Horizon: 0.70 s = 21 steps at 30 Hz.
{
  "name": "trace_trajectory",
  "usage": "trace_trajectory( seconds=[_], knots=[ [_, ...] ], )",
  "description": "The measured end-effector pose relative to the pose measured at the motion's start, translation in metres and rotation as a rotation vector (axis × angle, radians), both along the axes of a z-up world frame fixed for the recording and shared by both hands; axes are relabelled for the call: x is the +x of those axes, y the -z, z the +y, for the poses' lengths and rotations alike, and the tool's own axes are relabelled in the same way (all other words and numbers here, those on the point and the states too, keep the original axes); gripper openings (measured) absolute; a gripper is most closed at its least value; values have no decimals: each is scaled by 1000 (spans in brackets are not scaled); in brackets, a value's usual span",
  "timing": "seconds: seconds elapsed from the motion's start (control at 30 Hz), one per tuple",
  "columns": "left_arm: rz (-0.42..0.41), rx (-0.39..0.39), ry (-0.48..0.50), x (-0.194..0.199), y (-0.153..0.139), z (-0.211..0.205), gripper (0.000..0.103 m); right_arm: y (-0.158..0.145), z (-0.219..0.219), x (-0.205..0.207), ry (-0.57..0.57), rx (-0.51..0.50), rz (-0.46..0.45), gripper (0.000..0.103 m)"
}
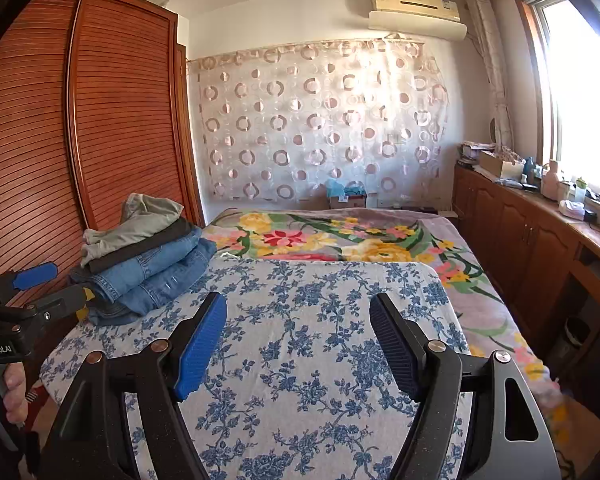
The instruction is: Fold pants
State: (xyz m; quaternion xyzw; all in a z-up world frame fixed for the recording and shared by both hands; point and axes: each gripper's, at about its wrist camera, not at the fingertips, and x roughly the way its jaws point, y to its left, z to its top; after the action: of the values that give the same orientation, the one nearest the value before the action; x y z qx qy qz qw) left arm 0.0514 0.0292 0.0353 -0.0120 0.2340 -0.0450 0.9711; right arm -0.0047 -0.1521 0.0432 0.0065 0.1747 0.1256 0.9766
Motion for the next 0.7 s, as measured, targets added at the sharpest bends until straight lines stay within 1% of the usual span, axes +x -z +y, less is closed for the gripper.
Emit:
trace_trajectory(
  seconds=[0.7],
  knots=[
    [-3, 2, -1, -1, 0, -1, 101, 1, -1, 3, 2, -2, -2, 76]
  ],
)
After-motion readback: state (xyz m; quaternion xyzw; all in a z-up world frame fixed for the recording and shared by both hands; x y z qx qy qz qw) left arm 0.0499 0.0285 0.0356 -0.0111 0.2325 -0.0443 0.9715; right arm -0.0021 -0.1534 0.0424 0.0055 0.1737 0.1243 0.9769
